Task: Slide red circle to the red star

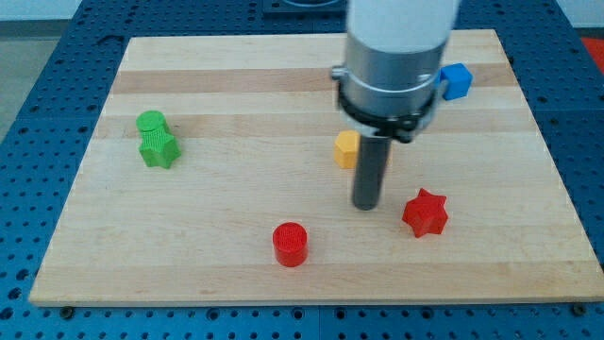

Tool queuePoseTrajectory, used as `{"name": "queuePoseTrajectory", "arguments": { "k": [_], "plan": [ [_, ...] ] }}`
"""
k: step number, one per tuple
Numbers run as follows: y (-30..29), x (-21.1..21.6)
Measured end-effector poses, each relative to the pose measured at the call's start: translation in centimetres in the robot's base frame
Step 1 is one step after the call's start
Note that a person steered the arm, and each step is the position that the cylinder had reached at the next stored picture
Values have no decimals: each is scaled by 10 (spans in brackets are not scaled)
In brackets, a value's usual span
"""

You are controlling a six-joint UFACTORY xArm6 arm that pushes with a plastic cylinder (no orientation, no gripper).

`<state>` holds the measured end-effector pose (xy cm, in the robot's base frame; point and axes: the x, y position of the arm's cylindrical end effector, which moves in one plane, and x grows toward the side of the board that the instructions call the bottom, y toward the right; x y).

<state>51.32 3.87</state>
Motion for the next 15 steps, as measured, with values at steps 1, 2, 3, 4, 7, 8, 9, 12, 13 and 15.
{"name": "queuePoseTrajectory", "arguments": {
  "k": [1,2,3,4,7,8,9,12,13,15],
  "plan": [
    [-35,2],
    [-76,3],
    [-90,5],
    [-91,29],
    [-121,84],
    [-120,87],
    [-102,102],
    [-43,64],
    [-29,61],
    [-7,49]
  ]
}}
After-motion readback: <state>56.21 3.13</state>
